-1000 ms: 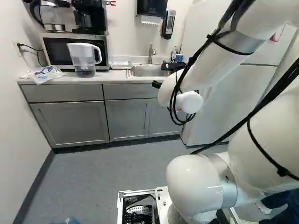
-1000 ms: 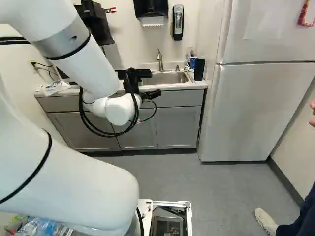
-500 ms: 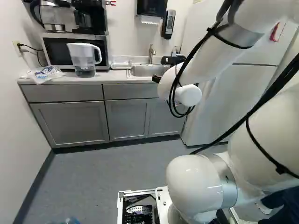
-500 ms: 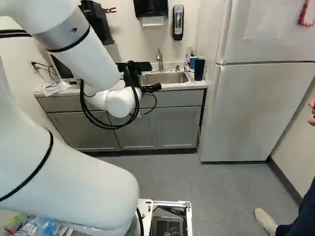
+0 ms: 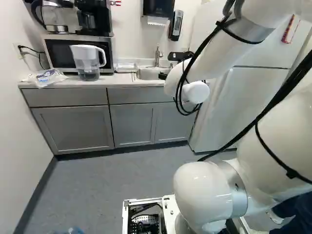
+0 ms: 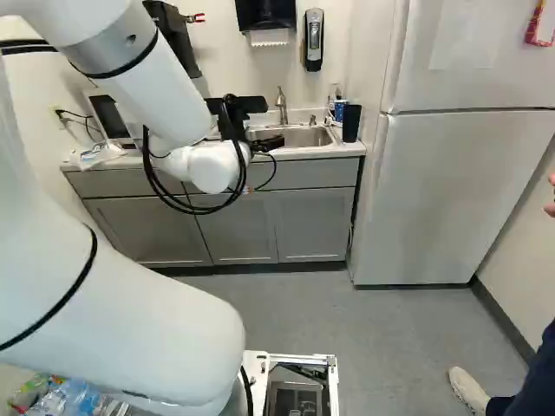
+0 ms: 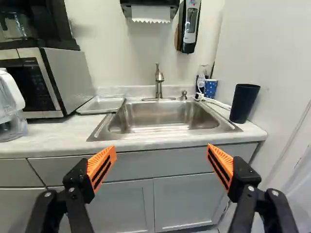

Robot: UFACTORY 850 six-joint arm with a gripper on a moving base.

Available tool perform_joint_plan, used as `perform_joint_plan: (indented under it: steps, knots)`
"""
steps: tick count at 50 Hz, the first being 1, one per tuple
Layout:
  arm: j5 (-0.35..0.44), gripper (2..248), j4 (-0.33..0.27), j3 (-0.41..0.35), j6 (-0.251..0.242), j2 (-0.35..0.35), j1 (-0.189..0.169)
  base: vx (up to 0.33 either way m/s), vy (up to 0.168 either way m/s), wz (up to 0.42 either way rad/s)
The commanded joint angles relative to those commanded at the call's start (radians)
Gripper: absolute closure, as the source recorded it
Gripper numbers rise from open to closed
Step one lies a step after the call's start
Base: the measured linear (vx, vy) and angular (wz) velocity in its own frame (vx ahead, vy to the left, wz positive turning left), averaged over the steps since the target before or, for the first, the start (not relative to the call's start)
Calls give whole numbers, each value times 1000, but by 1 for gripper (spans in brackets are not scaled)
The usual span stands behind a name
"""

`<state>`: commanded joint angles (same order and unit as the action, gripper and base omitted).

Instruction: Rinse the cup and place it in the tray

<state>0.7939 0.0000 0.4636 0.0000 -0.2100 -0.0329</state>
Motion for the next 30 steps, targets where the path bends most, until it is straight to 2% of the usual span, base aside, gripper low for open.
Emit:
perform_joint_plan:
  steps: [30]
  knots:
    - [-54, 3, 0, 79, 0, 14, 1, 0, 0, 0]
